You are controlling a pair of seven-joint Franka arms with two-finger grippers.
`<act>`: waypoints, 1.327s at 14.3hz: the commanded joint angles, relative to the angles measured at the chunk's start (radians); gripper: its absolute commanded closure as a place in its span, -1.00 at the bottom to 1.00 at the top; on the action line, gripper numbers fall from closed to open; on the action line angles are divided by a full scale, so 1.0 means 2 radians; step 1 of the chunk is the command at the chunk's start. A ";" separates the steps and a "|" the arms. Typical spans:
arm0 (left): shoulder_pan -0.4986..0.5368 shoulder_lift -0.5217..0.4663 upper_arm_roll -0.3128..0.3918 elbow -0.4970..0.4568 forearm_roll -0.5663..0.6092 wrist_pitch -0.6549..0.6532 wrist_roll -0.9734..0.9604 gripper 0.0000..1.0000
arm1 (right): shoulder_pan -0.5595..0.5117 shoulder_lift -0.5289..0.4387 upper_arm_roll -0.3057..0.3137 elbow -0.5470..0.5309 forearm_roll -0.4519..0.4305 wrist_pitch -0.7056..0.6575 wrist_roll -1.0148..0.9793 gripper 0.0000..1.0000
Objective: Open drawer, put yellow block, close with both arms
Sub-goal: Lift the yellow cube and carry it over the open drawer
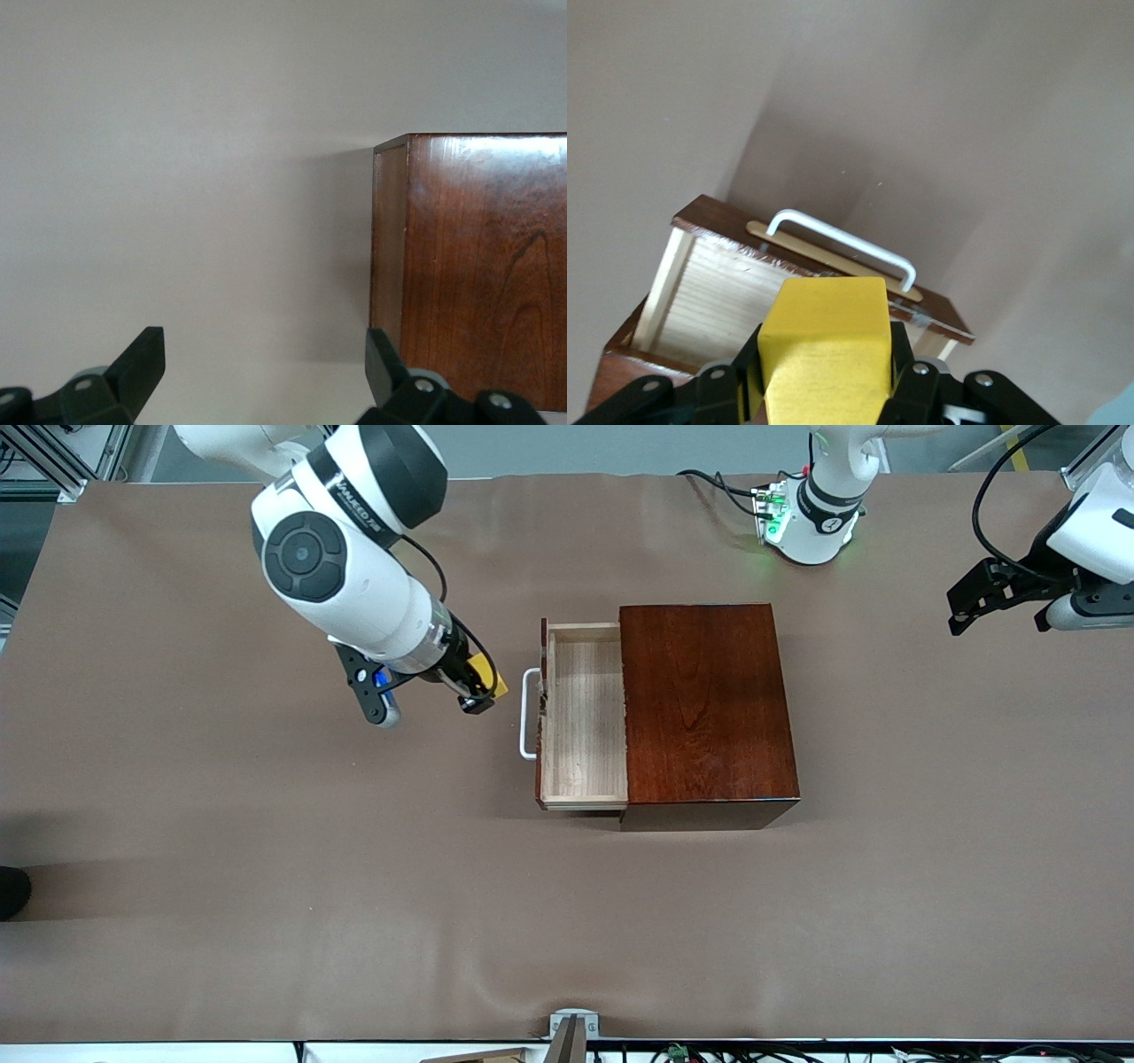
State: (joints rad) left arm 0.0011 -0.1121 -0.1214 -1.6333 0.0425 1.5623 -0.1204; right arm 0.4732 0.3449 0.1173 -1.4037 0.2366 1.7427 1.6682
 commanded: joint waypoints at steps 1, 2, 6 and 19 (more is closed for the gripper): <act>0.007 -0.005 -0.005 0.002 -0.011 -0.006 0.001 -1.00 | 0.027 0.019 -0.006 0.008 0.011 0.044 0.057 1.00; 0.007 -0.005 -0.005 0.002 -0.011 -0.006 0.001 -1.00 | 0.037 0.029 -0.006 0.008 0.010 0.066 0.077 1.00; 0.008 -0.006 -0.005 0.002 -0.011 -0.008 0.002 -1.00 | 0.056 0.051 -0.006 0.008 0.010 0.118 0.138 1.00; 0.008 -0.005 -0.002 0.002 -0.011 -0.007 0.002 -1.00 | 0.101 0.117 -0.010 -0.025 -0.034 0.139 0.185 1.00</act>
State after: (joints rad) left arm 0.0015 -0.1121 -0.1201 -1.6332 0.0425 1.5618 -0.1204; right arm 0.6647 0.5602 0.1092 -1.4533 0.1869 1.9951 2.0151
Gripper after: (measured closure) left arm 0.000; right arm 0.441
